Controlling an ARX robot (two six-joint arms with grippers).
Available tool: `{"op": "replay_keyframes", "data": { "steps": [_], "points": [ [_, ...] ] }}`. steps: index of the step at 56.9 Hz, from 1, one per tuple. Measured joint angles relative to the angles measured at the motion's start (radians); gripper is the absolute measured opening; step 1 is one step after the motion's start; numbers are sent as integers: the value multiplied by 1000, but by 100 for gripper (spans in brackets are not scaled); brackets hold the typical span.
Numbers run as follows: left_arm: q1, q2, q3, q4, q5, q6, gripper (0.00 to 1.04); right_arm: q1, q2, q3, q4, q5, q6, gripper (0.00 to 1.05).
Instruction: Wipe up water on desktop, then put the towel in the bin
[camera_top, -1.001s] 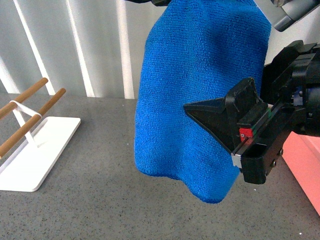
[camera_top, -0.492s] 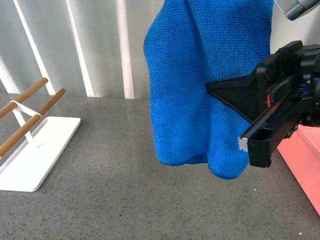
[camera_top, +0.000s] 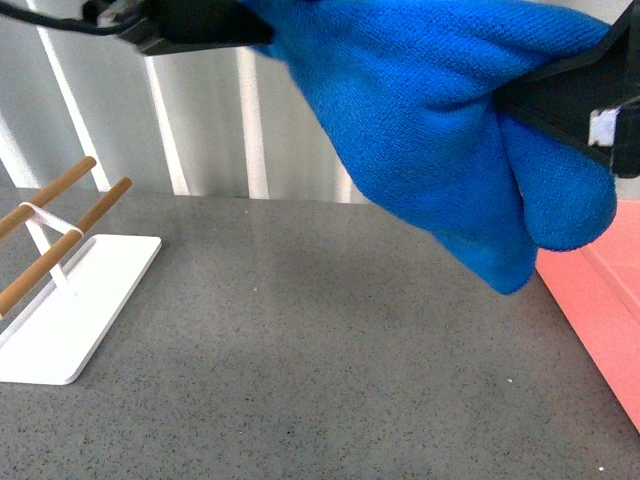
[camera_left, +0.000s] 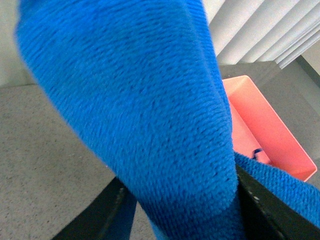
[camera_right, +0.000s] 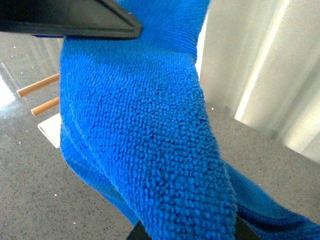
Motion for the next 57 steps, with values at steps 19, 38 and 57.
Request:
{"op": "replay_keyframes", "data": {
  "steps": [19,38,57],
  "points": [
    [318,-197,-288,-37,151,163,98,-39,-9,3,-30,8,19,3],
    [555,-605,-551,-337,470,438,98,-38,6,3,-32,23,19,3],
    [586,-995,-908,156,38,356,70,-29,12,3,-32,38,19,3]
  ]
}}
